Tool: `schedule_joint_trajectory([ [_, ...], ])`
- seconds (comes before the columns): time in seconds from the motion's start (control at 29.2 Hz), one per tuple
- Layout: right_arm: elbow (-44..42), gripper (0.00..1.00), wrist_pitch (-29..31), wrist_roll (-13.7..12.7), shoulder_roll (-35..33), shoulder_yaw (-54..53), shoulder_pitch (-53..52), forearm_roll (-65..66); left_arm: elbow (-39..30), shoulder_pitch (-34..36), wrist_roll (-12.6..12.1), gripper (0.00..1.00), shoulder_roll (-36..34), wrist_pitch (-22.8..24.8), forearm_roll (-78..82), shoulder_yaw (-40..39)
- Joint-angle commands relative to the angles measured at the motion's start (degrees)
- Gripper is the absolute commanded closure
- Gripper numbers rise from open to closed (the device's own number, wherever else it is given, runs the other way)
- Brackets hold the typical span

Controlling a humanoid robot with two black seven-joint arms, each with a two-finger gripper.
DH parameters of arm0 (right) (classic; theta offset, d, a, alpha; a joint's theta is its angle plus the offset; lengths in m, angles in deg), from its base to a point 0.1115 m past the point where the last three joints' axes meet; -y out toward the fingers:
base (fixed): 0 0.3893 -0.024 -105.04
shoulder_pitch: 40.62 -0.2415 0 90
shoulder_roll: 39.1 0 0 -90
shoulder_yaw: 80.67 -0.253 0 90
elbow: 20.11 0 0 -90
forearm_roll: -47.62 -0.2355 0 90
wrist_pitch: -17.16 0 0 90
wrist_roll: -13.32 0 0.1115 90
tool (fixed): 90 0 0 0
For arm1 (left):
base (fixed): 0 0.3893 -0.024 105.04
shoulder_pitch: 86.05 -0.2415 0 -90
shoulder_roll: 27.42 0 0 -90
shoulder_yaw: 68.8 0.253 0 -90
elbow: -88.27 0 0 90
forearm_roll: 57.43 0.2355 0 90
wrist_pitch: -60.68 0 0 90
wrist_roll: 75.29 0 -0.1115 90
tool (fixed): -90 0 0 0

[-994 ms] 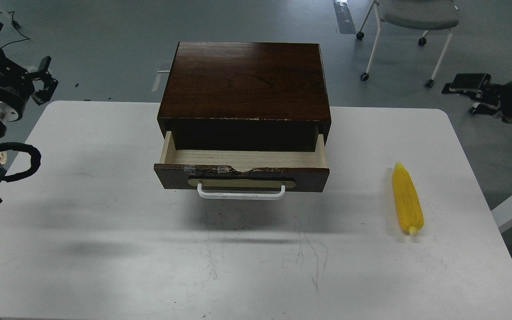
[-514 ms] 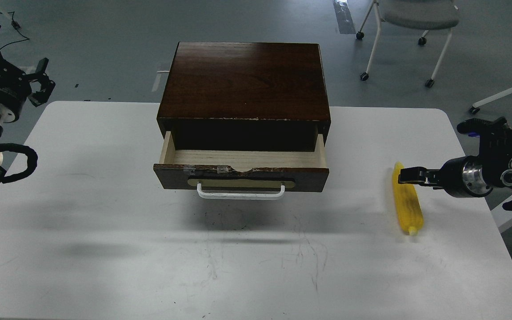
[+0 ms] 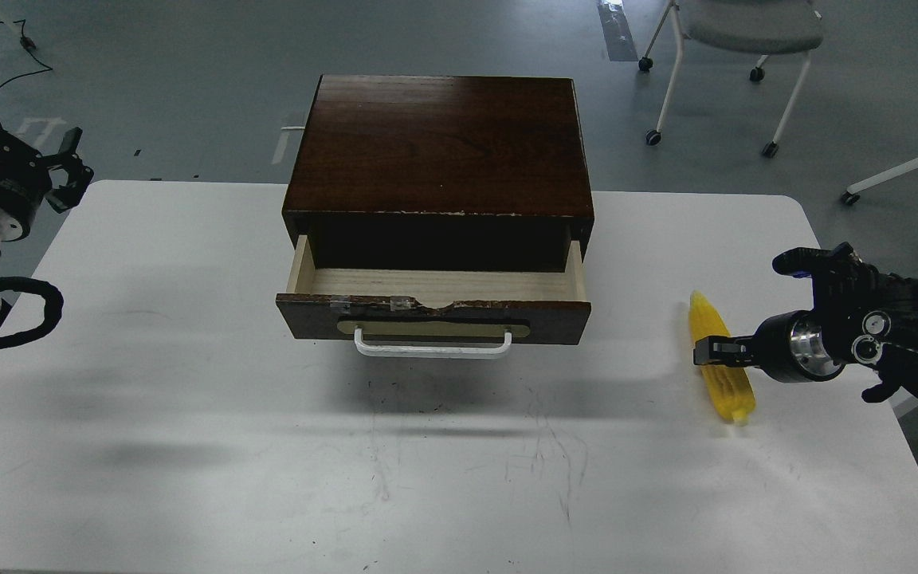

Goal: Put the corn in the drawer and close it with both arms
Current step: 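Reach the right gripper to the yellow corn cob and grasp it, then lift the corn with the right gripper and carry it over the open drawer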

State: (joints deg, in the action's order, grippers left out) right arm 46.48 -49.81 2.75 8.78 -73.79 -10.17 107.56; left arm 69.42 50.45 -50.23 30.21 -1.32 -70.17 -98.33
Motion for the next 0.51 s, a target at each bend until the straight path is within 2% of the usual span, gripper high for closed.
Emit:
schedule_joint_trajectory([
  [0.0,1.17,0.96,0.09,-0.06,-2.60,-0.99,-3.71,-0.09,0.22,-0.70,-0.18,0.02,-0.24,0.00,0.00,0.00],
  [0.07,1.71,1.00,0.09,0.03,-4.63,-0.47,-8.55,0.35,0.22,-1.15,-0.18,0.02,-0.85,0.00,0.00,0.00],
  [0.24,3.73,1.00,0.62,0.29,-6.92,-0.64,-20.93,2.20,0.22,-1.06,-0.09,0.02,-2.35,0.00,0.00,-0.09],
  [0.34,5.57,1.00,0.71,0.38,-6.57,-0.47,-27.98,4.38,0.22,-0.97,-0.18,0.02,-2.44,0.00,0.00,-0.09],
  [0.48,11.10,1.00,0.79,0.73,-1.75,-0.73,-35.70,18.42,0.22,-0.97,-0.45,0.02,-2.09,0.00,0.00,0.09],
])
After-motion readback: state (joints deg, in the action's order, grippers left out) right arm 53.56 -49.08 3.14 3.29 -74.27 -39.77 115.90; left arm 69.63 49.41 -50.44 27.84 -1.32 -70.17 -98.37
